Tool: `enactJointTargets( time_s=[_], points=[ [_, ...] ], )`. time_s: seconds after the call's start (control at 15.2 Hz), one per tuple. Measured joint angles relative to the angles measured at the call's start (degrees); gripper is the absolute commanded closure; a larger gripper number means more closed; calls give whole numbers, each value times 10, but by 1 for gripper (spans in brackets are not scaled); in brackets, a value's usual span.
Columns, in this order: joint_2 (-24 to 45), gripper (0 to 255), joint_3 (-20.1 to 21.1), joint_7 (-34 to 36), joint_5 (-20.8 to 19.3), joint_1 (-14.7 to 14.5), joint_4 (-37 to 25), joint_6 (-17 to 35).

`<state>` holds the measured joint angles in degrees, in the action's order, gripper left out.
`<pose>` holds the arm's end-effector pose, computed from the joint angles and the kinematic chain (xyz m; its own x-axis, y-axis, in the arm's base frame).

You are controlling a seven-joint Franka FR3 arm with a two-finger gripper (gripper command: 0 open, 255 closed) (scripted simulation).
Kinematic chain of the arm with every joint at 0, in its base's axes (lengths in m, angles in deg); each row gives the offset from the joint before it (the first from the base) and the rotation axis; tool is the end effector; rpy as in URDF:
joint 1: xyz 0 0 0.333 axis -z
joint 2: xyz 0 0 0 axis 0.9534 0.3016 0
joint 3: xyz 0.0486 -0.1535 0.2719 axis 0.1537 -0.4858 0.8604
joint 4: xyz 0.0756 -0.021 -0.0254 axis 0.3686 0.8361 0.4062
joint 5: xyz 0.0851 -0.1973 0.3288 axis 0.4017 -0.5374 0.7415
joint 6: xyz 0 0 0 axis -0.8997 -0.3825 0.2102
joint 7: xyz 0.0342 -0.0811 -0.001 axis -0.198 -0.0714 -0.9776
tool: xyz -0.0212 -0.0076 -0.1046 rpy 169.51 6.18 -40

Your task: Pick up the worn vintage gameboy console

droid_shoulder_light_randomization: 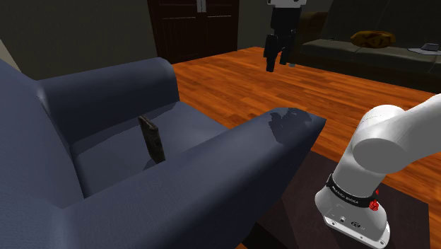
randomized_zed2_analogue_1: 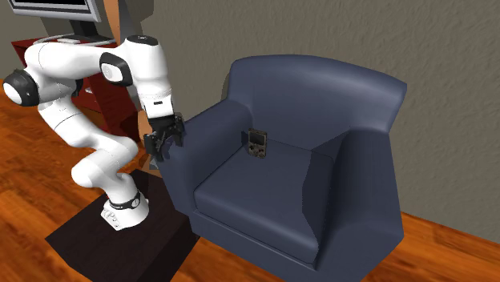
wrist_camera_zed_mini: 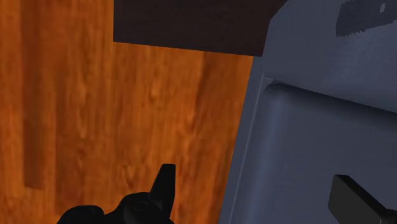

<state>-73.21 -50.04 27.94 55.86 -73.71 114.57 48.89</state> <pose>0.3165 0.0284 0.6107 0.9985 0.0531 0.0136 0.0527 -0.9982 0.0275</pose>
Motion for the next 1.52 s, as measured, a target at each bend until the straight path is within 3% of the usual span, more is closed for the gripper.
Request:
enactJointTargets(
  time_s=[0.26,0.86,1.52],
  points=[
    [19,0,21,23,13,-7,-2,17],
    [151,0,113,126,51,-29,-70,81],
    [339,0,207,251,27,-49,-217,119]
  ],
)
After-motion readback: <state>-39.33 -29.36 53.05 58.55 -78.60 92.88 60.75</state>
